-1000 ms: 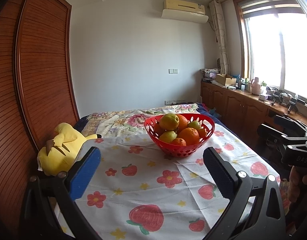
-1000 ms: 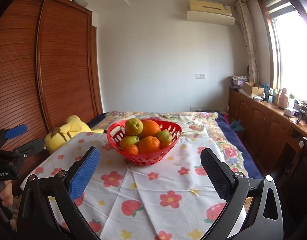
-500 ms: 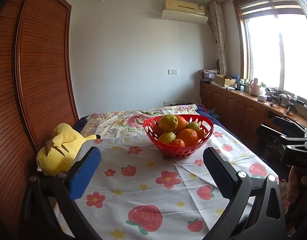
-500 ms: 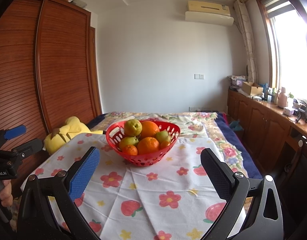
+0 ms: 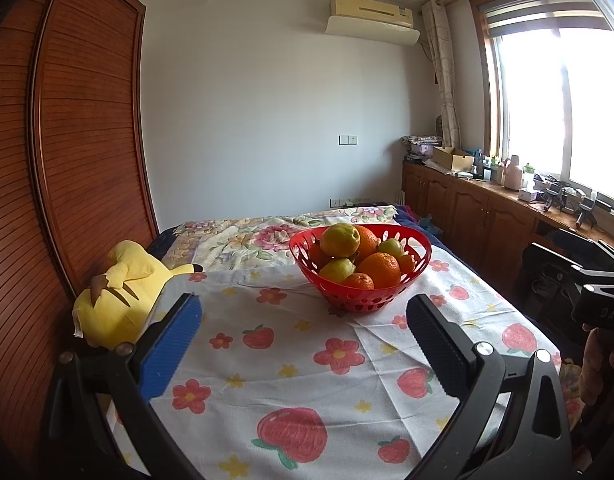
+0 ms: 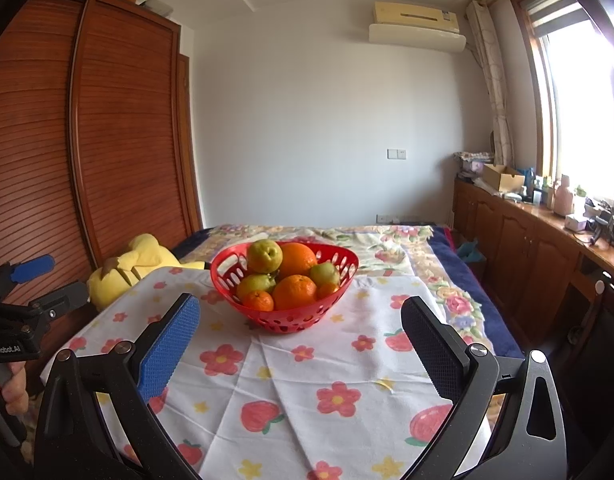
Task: Organize fruits
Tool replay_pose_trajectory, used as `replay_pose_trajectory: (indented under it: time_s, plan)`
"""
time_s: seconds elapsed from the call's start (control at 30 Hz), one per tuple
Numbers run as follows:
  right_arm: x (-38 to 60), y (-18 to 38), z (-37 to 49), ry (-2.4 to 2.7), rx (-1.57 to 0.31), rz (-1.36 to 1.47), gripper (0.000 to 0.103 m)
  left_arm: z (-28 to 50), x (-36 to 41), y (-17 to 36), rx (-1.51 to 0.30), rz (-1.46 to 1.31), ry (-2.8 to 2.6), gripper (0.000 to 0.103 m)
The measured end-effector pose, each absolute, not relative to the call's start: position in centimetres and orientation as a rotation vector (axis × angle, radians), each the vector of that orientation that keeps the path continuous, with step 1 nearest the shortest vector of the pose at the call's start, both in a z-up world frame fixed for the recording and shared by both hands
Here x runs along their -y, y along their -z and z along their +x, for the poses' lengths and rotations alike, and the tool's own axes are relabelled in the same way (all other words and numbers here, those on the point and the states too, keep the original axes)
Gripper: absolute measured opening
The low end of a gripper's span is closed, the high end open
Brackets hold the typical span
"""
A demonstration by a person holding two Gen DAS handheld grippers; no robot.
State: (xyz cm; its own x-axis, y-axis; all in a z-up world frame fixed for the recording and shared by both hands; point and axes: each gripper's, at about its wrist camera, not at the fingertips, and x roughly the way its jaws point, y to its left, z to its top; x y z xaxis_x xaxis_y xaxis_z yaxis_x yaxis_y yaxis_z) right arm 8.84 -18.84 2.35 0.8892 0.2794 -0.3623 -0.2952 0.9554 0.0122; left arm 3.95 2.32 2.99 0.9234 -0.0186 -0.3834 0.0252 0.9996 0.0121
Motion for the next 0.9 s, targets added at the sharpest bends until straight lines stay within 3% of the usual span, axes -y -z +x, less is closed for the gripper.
replay_pose_trajectory:
  time_s: [0.9]
  plan:
    - [19.06,-2.14,9.02,-0.291,-0.375,-0.041,0.102,4.09,-2.59,-2.45,-0.401,0.010,0.019,0.103]
